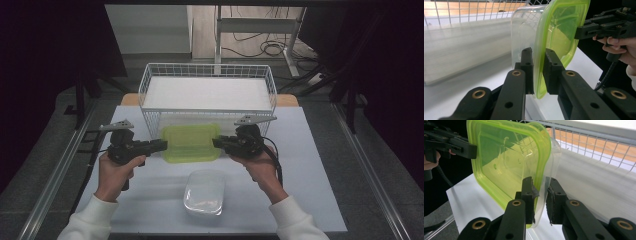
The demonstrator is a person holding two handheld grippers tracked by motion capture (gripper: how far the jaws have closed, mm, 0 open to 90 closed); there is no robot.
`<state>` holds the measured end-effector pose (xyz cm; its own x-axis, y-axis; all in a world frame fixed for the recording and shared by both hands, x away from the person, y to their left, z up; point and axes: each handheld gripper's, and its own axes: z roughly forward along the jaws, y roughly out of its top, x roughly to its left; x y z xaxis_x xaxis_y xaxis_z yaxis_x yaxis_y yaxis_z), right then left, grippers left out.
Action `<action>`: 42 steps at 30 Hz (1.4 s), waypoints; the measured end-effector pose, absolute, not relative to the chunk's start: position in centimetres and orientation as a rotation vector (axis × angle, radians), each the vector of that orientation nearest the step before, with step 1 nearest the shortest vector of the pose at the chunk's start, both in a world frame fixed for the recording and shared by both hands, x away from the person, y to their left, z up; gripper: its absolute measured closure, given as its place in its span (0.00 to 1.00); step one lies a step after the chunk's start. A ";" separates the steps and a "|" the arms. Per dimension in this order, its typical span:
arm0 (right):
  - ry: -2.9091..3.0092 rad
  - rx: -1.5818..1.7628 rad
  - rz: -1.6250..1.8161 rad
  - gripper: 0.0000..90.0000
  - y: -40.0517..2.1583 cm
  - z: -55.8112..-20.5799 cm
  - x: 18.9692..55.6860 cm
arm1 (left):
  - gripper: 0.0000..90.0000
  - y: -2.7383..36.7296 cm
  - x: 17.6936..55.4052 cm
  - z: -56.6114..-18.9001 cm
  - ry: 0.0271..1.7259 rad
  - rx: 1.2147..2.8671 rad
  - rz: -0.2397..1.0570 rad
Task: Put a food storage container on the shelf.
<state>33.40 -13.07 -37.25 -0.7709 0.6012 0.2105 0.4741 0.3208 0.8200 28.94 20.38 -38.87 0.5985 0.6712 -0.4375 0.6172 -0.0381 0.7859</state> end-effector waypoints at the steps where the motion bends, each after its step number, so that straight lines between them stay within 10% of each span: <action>1: 2.436 0.995 1.445 0.86 -13.2 -37.1 33.4 | 0.89 20.3 29.0 -38.7 1.064 1.721 0.063; 42: 2.271 0.979 1.484 0.86 -16.1 -29.3 36.6 | 0.89 17.7 35.5 -30.7 0.934 1.731 0.108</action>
<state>36.56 -16.12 -29.26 -0.7402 0.6570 0.1430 0.3949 0.2527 0.8833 35.49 17.72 -30.75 0.6836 0.6290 -0.3702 0.5283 -0.0766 0.8456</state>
